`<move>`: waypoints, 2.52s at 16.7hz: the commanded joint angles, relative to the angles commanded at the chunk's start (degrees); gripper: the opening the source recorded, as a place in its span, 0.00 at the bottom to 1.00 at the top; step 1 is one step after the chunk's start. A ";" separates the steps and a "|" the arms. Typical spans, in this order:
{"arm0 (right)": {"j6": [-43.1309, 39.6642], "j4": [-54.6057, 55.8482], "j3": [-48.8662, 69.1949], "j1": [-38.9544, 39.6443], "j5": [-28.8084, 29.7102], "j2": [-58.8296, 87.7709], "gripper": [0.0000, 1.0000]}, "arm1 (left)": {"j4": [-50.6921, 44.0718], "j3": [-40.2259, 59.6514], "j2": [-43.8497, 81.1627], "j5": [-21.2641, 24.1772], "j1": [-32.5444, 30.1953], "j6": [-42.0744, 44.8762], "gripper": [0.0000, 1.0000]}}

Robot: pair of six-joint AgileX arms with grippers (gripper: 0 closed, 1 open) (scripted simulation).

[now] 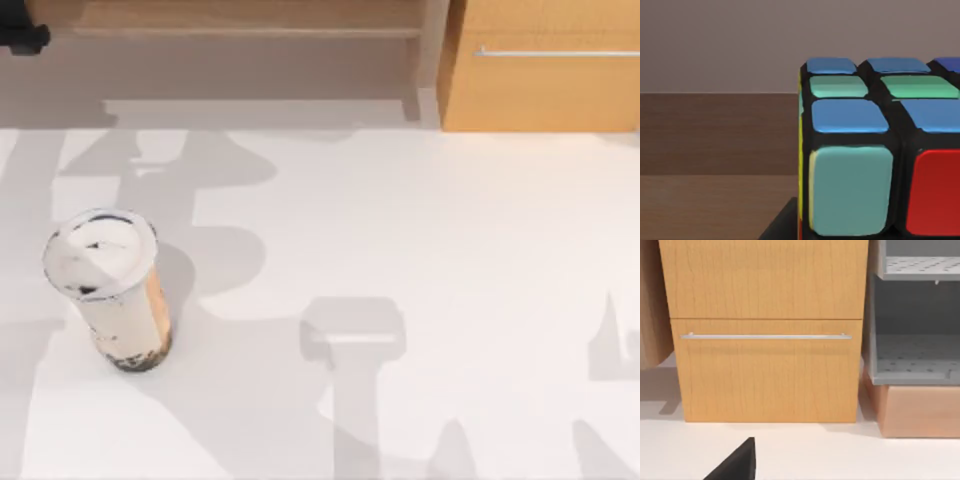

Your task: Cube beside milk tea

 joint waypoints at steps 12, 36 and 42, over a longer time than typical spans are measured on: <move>0.00 0.00 0.00 0.00 0.00 0.00 1.00 | -0.15 0.00 -0.22 -0.03 0.15 0.10 0.00; 0.00 0.00 0.00 0.00 0.00 0.00 1.00 | -74.91 13.71 -20.81 -3.79 2.30 8.06 0.00; 0.00 0.00 0.00 0.00 0.00 0.00 1.00 | -105.72 8.90 -22.26 -7.35 2.61 9.55 0.00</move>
